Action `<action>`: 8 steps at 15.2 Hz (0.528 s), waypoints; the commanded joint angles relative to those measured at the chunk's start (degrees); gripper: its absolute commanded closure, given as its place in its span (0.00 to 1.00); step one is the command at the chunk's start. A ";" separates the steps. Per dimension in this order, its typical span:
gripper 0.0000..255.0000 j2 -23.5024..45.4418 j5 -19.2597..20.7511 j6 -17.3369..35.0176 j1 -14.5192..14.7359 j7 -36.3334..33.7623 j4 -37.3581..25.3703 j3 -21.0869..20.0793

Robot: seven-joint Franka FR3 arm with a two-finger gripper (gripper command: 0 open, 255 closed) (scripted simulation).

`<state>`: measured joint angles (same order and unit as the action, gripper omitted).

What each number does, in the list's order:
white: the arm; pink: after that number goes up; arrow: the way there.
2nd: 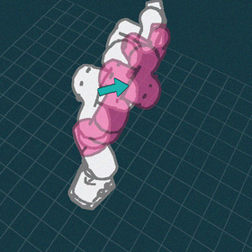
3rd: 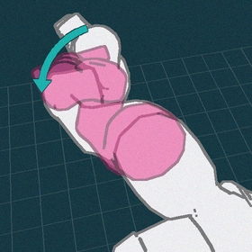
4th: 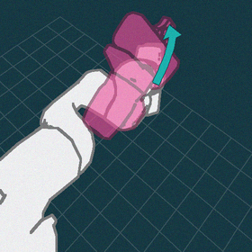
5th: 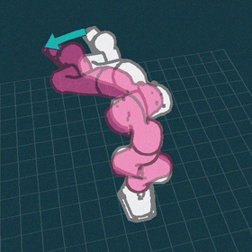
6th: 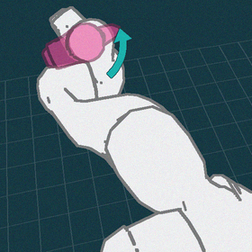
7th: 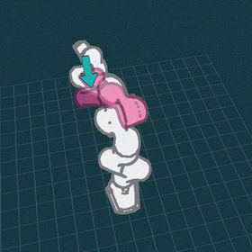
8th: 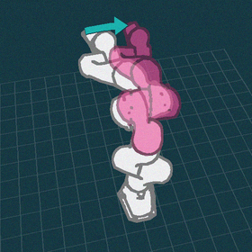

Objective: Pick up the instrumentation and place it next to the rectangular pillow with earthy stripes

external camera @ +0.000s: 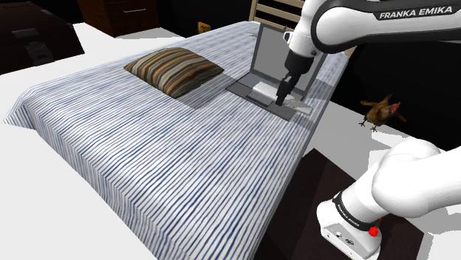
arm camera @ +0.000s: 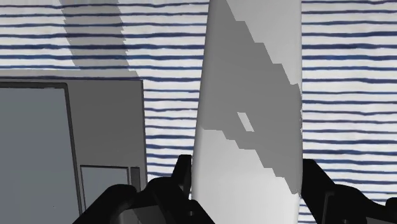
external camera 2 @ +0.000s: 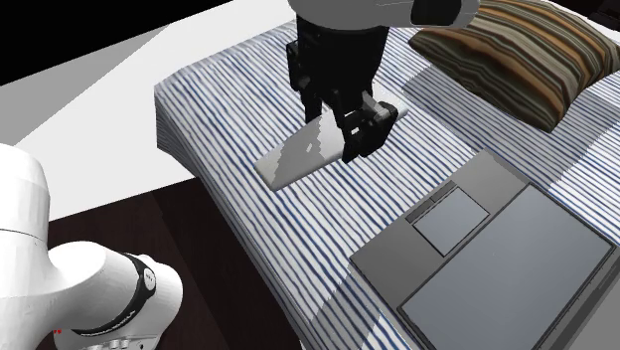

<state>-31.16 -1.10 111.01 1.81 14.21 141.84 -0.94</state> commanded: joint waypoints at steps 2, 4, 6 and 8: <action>1.00 -0.47 0.06 -2.37 -0.06 0.09 -1.90 0.10; 1.00 -0.66 0.08 -3.96 -0.06 0.07 -3.30 0.12; 1.00 -0.79 0.09 -5.54 -0.06 0.06 -4.75 0.13; 1.00 0.70 -0.35 -5.76 0.39 -1.06 -6.47 -0.75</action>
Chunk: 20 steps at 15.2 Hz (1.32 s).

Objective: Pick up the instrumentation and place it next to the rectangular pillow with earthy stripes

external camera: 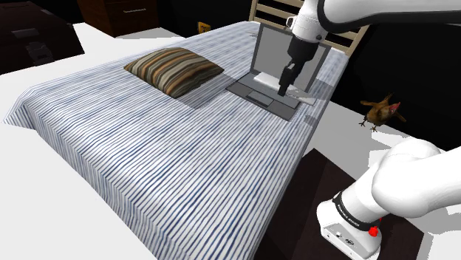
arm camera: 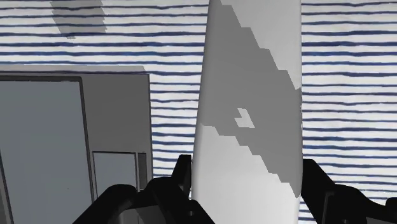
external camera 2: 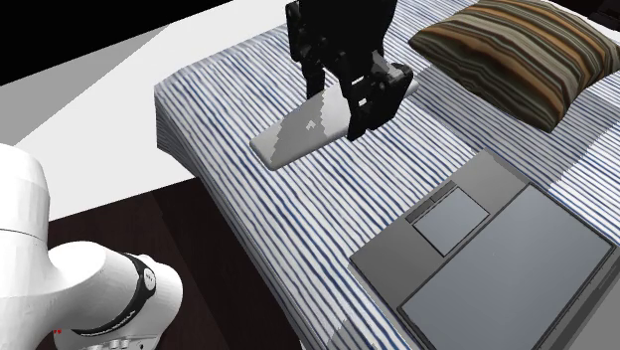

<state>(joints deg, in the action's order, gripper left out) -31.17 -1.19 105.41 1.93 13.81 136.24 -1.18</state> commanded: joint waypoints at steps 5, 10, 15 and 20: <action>1.00 8.78 -1.67 1.18 2.15 -6.12 -7.74 -4.72; 1.00 17.51 -1.67 1.59 3.71 -11.60 -16.18 -8.49; 1.00 26.96 -0.22 0.83 5.40 -17.16 -26.37 -11.70; 1.00 37.34 2.48 -1.45 7.78 -22.61 -38.74 -14.13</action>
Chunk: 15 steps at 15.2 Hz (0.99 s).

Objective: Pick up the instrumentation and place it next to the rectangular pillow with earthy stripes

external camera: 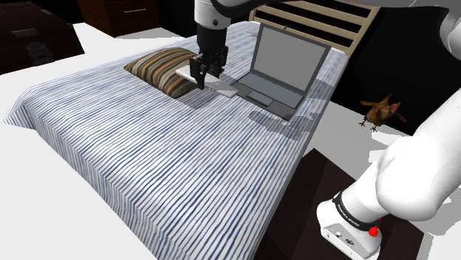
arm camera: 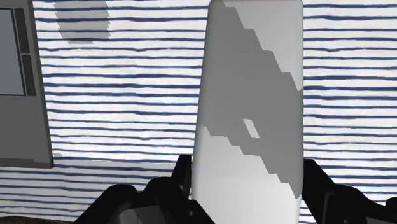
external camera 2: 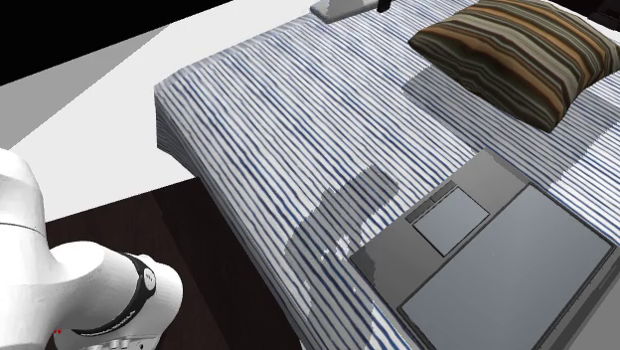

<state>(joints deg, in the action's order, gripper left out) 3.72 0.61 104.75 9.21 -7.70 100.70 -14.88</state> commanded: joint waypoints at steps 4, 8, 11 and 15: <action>1.00 6.66 1.92 -0.59 1.71 -3.01 -7.03 -0.99; 1.00 6.88 2.01 2.42 1.67 -3.07 -4.24 -0.94; 1.00 7.18 2.12 4.64 1.66 -3.14 -2.31 -0.91; 1.00 7.76 2.33 7.54 1.67 -3.27 0.04 -0.85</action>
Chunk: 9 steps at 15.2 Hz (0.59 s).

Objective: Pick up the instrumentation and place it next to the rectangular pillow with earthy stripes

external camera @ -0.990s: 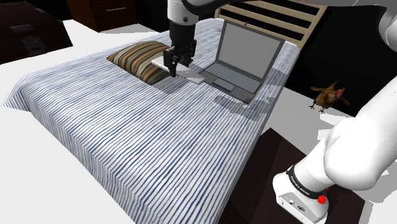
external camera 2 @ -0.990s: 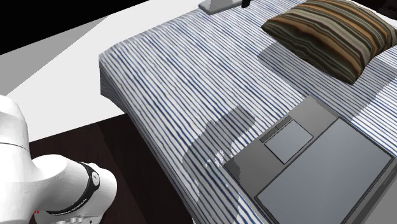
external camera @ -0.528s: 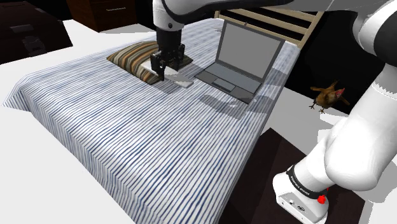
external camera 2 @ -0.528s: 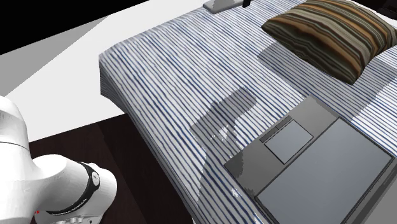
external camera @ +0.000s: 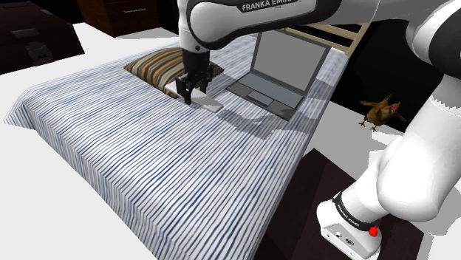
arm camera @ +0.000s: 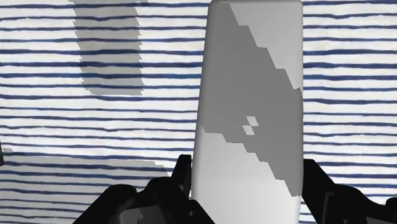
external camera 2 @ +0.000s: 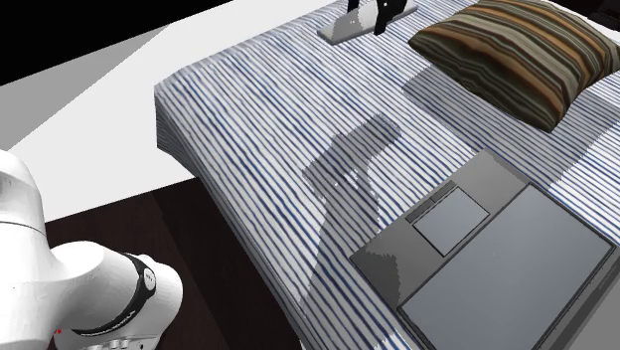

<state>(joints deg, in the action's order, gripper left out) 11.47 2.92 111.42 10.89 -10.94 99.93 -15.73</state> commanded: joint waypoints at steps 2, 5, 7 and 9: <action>1.00 0.37 0.15 2.30 0.00 -0.11 1.90 0.04; 1.00 0.99 0.37 4.43 0.03 -0.25 3.43 0.10; 1.00 1.46 0.54 5.83 0.06 -0.35 4.38 0.14; 1.00 1.98 0.73 7.22 0.09 -0.47 5.27 0.19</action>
<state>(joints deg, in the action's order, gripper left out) 13.14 3.53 117.82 10.93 -11.30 104.72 -15.56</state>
